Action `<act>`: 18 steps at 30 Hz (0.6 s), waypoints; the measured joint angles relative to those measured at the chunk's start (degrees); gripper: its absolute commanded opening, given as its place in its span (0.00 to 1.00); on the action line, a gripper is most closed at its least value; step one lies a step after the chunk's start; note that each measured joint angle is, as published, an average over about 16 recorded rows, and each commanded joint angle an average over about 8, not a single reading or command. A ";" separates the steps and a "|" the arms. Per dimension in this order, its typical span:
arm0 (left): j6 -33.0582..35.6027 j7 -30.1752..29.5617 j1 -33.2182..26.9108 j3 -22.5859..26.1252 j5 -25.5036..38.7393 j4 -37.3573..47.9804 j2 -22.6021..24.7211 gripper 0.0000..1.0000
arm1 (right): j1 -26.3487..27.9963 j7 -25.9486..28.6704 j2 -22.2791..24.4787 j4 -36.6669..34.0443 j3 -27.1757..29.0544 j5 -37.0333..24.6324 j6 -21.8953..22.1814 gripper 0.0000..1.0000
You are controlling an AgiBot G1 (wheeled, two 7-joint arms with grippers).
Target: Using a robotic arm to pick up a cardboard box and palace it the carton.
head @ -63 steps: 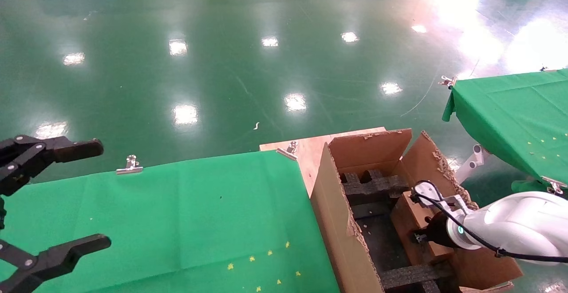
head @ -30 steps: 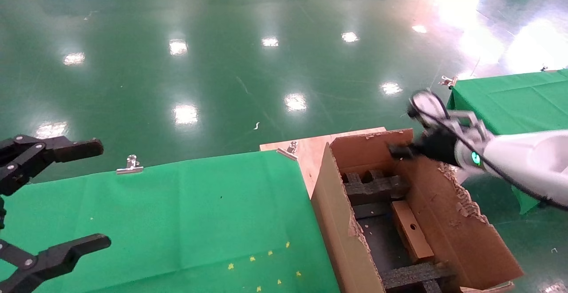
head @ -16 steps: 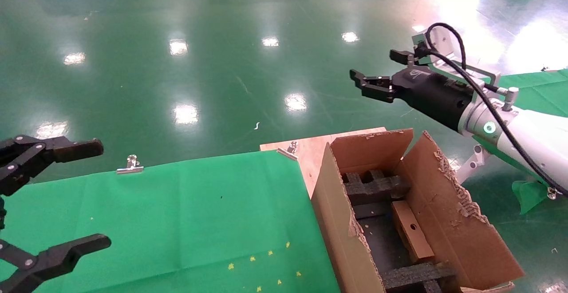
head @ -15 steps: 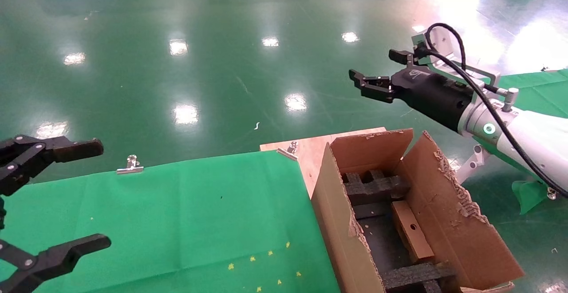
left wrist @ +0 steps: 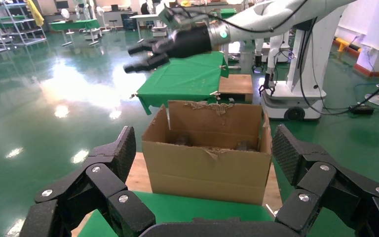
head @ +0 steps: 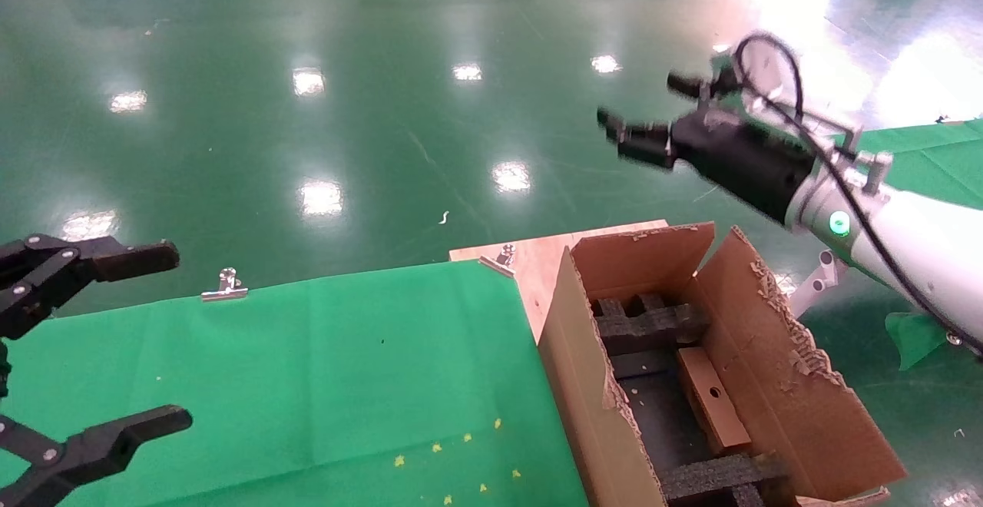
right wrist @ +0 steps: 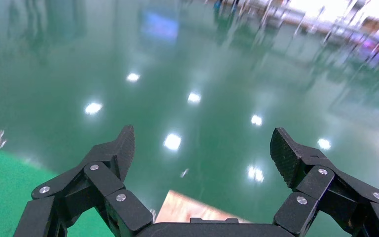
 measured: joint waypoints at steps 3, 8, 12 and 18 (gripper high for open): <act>0.00 0.00 0.00 0.00 0.00 0.00 0.00 1.00 | -1.85 -4.26 -0.70 -0.25 3.92 3.49 -4.37 1.00; 0.00 0.00 0.00 0.00 0.00 0.00 0.00 1.00 | -5.21 -11.99 -1.96 -0.70 11.04 9.84 -12.30 1.00; 0.00 0.00 0.00 0.00 0.00 0.00 0.00 1.00 | -7.90 -18.19 -2.97 -1.07 16.75 14.92 -18.65 1.00; 0.00 0.00 0.00 0.01 0.00 0.00 0.00 1.00 | -11.92 -27.45 -4.48 -1.61 25.29 22.52 -28.16 1.00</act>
